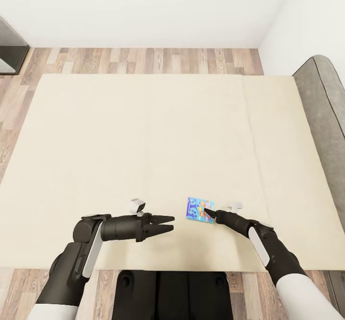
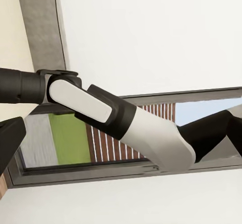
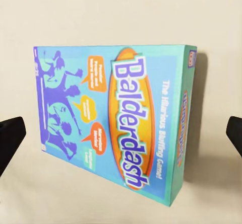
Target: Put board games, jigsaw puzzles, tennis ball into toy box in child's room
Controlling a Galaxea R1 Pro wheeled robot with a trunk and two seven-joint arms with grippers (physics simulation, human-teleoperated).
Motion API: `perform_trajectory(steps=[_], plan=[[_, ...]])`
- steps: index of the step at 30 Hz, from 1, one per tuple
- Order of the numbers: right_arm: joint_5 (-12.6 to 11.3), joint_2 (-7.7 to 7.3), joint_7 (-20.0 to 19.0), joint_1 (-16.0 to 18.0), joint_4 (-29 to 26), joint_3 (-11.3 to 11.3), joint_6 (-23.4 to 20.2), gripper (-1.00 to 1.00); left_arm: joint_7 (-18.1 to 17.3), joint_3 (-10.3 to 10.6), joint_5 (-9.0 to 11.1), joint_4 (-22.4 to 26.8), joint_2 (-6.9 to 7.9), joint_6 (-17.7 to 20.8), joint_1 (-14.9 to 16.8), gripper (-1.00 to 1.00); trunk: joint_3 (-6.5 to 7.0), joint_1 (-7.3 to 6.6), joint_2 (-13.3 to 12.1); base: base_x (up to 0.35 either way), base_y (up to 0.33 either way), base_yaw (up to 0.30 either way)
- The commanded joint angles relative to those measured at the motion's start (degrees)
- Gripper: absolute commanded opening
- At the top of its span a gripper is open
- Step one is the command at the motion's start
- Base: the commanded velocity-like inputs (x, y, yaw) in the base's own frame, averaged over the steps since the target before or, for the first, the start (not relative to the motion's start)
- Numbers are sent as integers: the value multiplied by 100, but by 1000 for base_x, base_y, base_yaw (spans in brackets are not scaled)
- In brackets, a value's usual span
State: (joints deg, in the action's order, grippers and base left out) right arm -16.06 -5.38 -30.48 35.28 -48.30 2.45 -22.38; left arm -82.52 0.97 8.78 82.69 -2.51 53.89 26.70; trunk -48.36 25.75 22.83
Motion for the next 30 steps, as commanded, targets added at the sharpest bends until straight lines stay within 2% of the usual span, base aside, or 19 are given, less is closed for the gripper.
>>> perform_trajectory(steps=[1, 11, 21, 30], plan=[[-46, 1, -11, 3, -4, 10, -52, 100, -11, 0, 9, 1, 2, 60, 2, 100, -13, 3, 9, 0, 0, 0], [-46, 11, -3, 5, -4, 3, -55, 100, -16, -16, 3, 1, 8, 60, 2, 100, -96, 3, 9, 0, 0, 0], [-14, 107, 5, 29, -4, 1, -63, 100, -18, -25, 1, 1, 21, 60, 2, 100, -181, 3, 9, 0, 0, 0], [5, 110, 5, 69, -4, -6, -65, 100, -18, -27, 1, 1, 23, 60, 2, 100, -258, 3, 9, 0, 0, 0]])
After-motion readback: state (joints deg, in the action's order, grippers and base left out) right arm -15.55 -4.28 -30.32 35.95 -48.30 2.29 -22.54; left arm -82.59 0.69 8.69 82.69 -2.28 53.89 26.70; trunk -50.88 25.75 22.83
